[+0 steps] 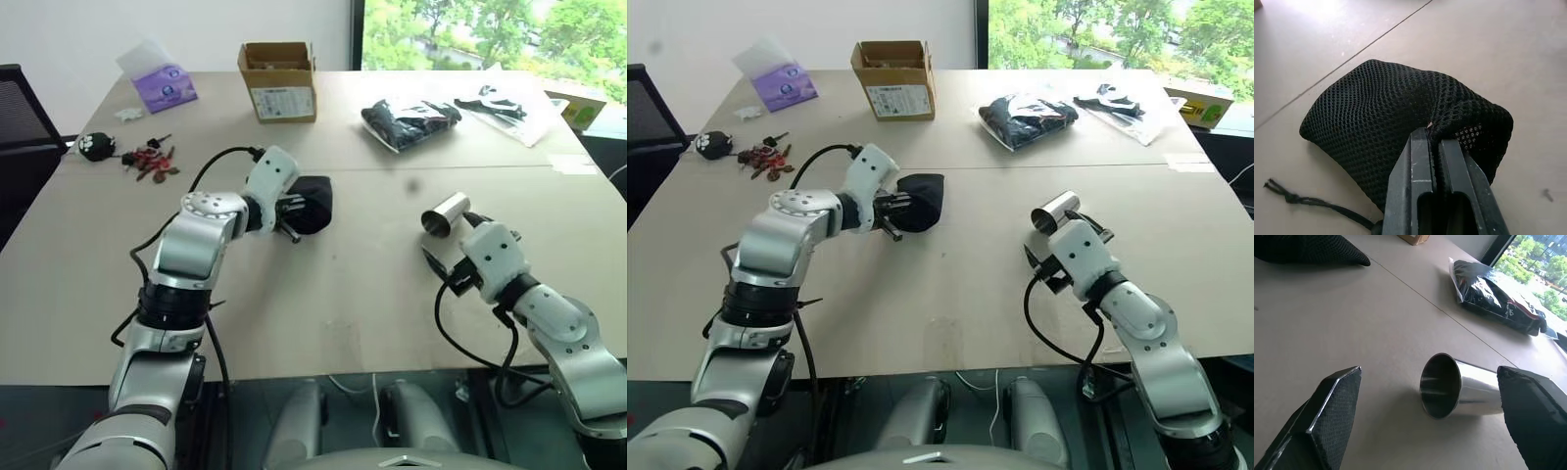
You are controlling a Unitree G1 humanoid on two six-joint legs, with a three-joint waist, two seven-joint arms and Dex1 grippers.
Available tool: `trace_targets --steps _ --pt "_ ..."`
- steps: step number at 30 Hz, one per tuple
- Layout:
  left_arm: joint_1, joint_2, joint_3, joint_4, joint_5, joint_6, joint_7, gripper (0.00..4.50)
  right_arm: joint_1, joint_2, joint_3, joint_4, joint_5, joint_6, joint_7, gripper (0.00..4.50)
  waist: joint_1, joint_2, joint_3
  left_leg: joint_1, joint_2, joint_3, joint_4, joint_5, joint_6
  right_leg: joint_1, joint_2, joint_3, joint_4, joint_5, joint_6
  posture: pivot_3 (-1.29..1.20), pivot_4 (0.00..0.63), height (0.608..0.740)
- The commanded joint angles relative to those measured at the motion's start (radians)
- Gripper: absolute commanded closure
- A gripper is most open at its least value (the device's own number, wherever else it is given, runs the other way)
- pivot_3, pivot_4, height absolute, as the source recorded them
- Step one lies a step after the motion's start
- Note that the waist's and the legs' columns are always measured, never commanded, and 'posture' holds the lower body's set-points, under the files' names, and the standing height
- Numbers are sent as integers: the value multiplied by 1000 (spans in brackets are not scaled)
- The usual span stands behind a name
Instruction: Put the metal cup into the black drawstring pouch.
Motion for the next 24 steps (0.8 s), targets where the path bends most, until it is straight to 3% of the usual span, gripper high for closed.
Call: trace_targets --steps 1,12,13,14,22,24 --pt "-35 -44 70 -16 -63 107 57 4411 -60 -4 33 33 -44 -1 -6 0 0 0 0 0 0 0 0 0 0 0 0 0 1 0 0 0 150 740" --pt "-52 -24 94 29 -147 139 109 4411 -217 41 72 257 -210 38 -131 0 0 0 0 1 0 1 1 1 -2 -2 0 2 6 0 0 0 150 740" --pt "-53 -23 92 27 -154 142 115 4500 -221 42 66 271 -216 34 -135 574 0 0 0 1 0 1 1 1 -3 -2 -1 2 6 0 0 0 150 740" --pt "-54 -21 90 26 -160 144 118 4500 -226 46 63 280 -221 35 -138 734 0 0 0 1 0 1 1 1 -3 -2 -1 2 6 0 0 0 150 740" --pt "-58 -21 99 -20 -225 203 151 4500 -270 62 42 374 -233 8 -154 4465 -3 0 0 1 -1 2 1 1 -2 -2 -1 2 6 0 0 0 150 740" --pt "-56 -18 111 -29 -237 216 163 4500 -274 63 34 380 -229 -2 -144 4465 -4 0 0 1 0 1 1 1 -2 -2 -1 2 6 0 0 0 150 740"
